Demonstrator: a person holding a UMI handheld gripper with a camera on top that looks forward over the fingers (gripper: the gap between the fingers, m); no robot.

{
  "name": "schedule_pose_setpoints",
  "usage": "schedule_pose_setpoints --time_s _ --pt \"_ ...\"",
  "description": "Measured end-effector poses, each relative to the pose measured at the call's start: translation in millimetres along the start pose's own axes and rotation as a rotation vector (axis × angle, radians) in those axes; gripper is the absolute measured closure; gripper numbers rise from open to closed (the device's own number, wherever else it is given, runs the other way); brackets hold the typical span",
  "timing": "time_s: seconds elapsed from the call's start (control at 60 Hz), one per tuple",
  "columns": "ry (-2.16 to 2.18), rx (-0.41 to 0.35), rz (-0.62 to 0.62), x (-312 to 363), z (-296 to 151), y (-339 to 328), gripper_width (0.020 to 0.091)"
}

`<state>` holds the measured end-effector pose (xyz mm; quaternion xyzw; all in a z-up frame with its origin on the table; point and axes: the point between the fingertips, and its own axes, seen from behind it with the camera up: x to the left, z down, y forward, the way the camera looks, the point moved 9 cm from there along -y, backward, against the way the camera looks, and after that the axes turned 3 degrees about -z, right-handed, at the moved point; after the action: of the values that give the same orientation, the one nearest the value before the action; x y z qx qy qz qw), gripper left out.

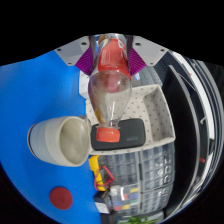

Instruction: Pour water

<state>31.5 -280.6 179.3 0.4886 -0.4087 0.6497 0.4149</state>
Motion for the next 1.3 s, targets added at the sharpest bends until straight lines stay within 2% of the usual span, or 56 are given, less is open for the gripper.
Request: schedule_pose_setpoints --time_s 0.267,0.417,0.533,0.683,0.767,0.867,0.933,1.0,1.133,1.3 --pt "0.254 -0.009 -0.005 5 -15 0 0.0671" --pt "0.202 0.034 0.024 -3 -10 -4 0.0672" --pt "0.032 0.060 0.018 8 -14 -15 0.0669" --pt "-0.434 0.083 0.020 45 -36 -28 0.0671" --pt "-0.721 0.026 0.019 59 -64 -34 0.0668" --pt "-0.961 -0.020 0.081 92 -95 -37 0.0667" --pt "-1.131 -0.064 0.090 90 -118 -39 0.0669" --pt "-1.293 -0.080 0.149 101 -134 -43 0.0666" --pt "-1.560 -0.138 0.233 84 -178 -47 0.0666" --pt "-1.610 -0.178 0.292 54 -228 -55 0.0665"
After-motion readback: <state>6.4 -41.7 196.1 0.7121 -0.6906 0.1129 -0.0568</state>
